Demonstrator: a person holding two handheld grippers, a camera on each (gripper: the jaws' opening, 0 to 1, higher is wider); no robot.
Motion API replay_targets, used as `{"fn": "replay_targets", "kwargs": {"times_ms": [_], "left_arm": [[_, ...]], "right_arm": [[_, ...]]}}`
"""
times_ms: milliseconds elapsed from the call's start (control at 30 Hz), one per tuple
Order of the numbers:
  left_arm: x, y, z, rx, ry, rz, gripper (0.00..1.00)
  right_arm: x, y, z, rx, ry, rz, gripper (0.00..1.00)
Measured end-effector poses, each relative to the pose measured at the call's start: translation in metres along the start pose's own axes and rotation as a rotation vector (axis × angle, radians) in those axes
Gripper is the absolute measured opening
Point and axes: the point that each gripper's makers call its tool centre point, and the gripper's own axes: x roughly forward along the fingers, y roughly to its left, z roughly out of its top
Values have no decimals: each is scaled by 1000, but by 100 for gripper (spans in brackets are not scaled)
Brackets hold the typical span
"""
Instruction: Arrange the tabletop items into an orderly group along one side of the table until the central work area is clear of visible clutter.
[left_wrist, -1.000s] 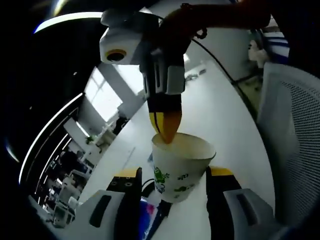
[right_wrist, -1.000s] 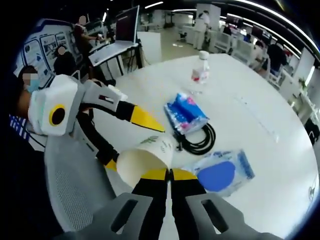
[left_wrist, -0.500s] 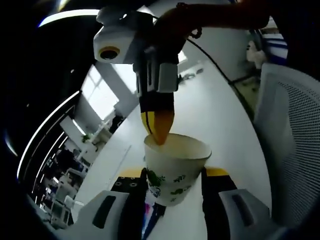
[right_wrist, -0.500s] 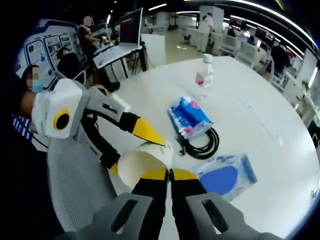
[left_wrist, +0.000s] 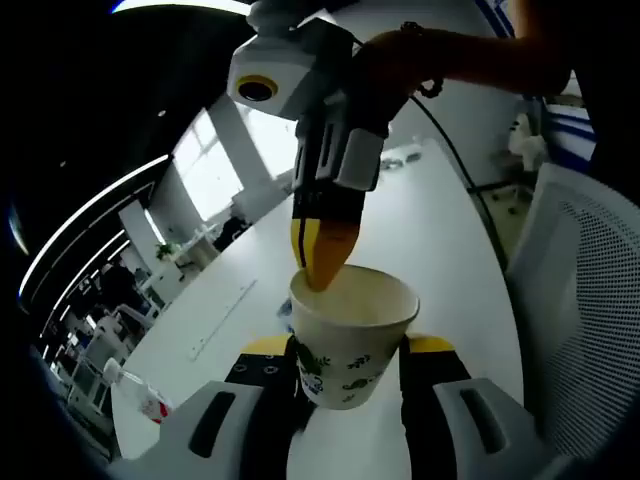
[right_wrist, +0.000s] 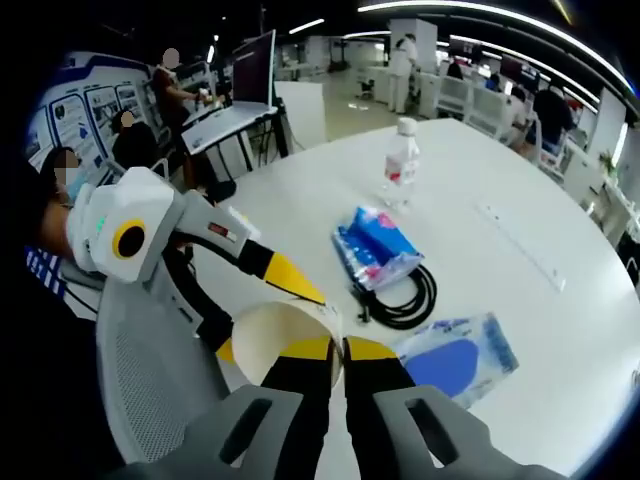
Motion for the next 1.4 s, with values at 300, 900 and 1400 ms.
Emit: {"fn": "replay_targets", "kwargs": {"times_ms": [300,900,1400], "left_arm": [[1,5,-1,-148,-29,-2,37],[4,6,-13,-298,-10,4,37],[1,24,-28,-420,-8,84,37]], "right_arm": [[6,-4,3,44,-82,2,8],[4,-12,4,102,-153,-19,28],[2,-10,6,101,-191,-8,51]]}}
